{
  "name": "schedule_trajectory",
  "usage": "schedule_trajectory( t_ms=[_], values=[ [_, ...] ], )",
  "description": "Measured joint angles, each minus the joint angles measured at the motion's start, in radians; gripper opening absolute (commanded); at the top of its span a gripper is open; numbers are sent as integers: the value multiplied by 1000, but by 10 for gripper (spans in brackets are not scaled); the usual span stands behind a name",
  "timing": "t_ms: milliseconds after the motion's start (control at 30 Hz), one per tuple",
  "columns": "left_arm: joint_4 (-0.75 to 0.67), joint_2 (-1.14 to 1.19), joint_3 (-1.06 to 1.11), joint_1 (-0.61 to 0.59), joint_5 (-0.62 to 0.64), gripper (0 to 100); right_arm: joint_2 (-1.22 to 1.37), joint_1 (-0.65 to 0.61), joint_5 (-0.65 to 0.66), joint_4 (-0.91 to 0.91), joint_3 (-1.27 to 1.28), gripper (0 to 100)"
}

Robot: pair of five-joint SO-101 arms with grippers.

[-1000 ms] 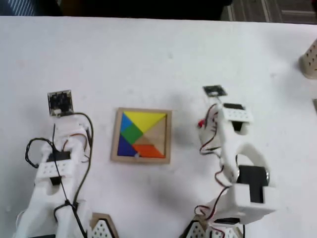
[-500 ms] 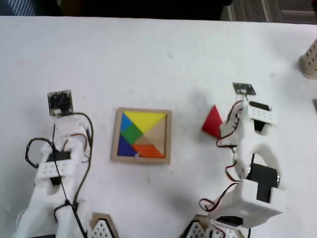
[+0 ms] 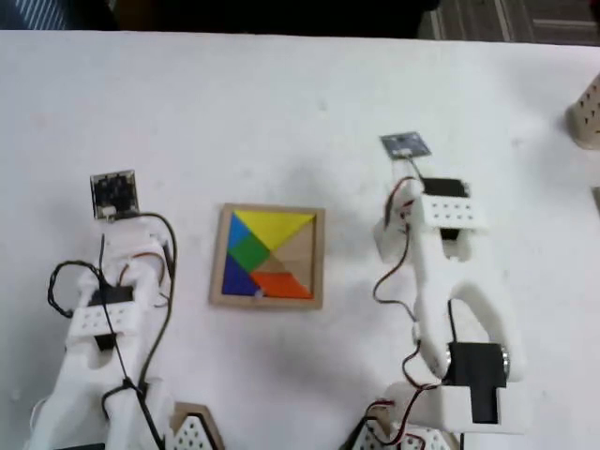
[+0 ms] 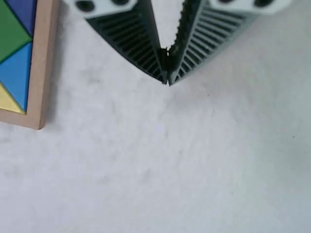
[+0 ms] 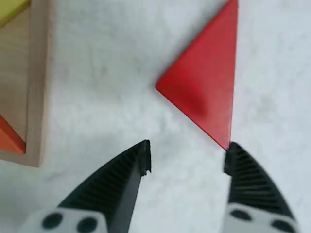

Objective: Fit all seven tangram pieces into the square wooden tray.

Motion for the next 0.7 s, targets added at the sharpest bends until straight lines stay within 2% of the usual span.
schedule_trajectory(
  t_ms=[133,267,500,700],
  values=[
    [0,0,0,0,0,20,35,-29,0,-117,17,525],
    [0,0,0,0,0,20,138,-37,0,-183,-5,536],
    [0,0,0,0,0,20,316,-11,-60,-192,-115,536],
    [0,0,0,0,0,20,434,-12,-72,-103,-270,508]
  ],
)
